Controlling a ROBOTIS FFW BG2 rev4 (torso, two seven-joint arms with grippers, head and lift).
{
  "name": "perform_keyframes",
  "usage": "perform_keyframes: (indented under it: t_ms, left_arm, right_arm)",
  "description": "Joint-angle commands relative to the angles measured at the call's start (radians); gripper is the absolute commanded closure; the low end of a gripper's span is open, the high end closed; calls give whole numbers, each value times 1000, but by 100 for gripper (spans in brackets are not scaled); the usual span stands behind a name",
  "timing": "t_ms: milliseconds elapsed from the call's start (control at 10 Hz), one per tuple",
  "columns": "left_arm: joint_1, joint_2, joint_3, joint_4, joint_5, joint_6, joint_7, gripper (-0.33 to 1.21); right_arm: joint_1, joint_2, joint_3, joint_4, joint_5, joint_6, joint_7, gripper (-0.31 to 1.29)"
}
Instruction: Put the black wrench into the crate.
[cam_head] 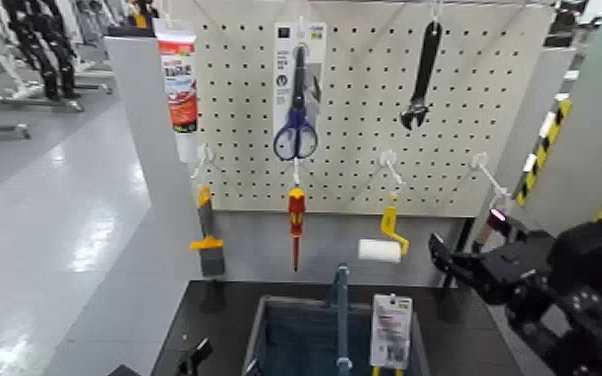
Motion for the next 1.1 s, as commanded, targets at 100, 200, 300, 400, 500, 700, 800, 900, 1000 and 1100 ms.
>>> perform_keyframes:
  t_ms: [100,200,300,400,500,700,800,900,1000,1100]
  left_arm:
    - [-3,1,-4,1,2,1,0,10]
    - [-3,-1,-4,1,2,1,0,10]
    - [-5,-1,-5,2,2,1,0,10]
    - [-8,1,-7,4,2,3,1,10]
    - [-9,2,-8,4,3,3,1,10]
    - [-12,7,-10,5,5,3,1,10]
    - [-14,7,-12,7,5,4,1,10]
    - [-14,7,-12,7,6,6,1,10]
    - [-14,7,-12,7,5,6,0,10]
    - [-16,7,-12,7,5,6,1,10]
  right_arm:
    - [-105,-4,8,17,0,44,28,11]
    - [-139,-4,17,32,-5,45,38,11]
    - [-176,-2,28,50,-13,45,53,12]
    - [-208,-1,36,66,-19,47,59,12]
    - [-240,-1,45,84,-33,42,62,12]
    - [-312,-2,71,115,-39,42,79,12]
    - [-337,-2,79,126,-45,42,93,12]
    - [-364,-4,86,139,-59,44,107,12]
    - [-392,-7,94,158,-76,41,117,12]
    - [-423,-12,105,164,-77,44,122,12]
